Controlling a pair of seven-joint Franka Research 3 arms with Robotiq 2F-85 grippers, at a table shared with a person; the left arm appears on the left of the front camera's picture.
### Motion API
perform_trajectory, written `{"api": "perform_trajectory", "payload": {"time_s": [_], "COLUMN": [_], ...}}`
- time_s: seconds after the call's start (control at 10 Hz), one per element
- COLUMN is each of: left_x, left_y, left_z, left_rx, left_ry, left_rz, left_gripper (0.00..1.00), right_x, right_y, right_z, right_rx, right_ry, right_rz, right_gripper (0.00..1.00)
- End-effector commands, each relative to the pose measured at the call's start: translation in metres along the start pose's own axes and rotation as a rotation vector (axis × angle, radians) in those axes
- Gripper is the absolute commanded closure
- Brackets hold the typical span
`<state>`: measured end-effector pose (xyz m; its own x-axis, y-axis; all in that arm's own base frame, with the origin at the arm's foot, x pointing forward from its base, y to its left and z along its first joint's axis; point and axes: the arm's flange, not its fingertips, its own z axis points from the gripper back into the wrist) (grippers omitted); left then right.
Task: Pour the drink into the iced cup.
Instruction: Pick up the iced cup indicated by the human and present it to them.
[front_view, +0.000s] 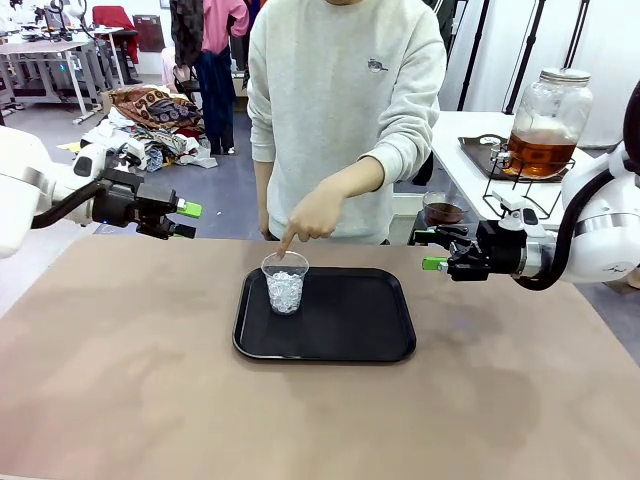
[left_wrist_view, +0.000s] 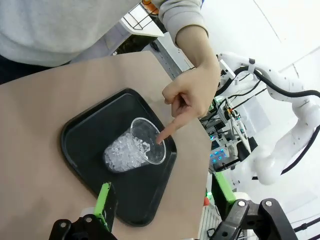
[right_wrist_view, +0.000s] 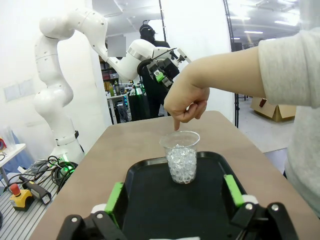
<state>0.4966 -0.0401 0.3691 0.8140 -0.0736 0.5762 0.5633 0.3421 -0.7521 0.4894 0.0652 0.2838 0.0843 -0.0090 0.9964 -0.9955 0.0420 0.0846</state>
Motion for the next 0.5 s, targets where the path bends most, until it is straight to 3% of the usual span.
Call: {"api": "perform_trajectory", "payload": {"time_s": [0.0, 0.4], "left_x": [0.0013, -0.0003], "left_y": [-0.0025, 0.0007], "left_z": [0.0022, 0.0007], "left_rx": [0.004, 0.001], "left_ry": [0.005, 0.000], "left_rz": [0.020, 0.006], "left_gripper": [0.00, 0.00], "right_x": [0.0017, 0.0017], "right_y": [-0.0011, -0.0011], "right_z": [0.0003, 0.0003], "right_rx": [-0.002, -0.002], "right_ry": [0.001, 0.001], "right_rz": [0.005, 0.005], "right_gripper": [0.00, 0.00]}}
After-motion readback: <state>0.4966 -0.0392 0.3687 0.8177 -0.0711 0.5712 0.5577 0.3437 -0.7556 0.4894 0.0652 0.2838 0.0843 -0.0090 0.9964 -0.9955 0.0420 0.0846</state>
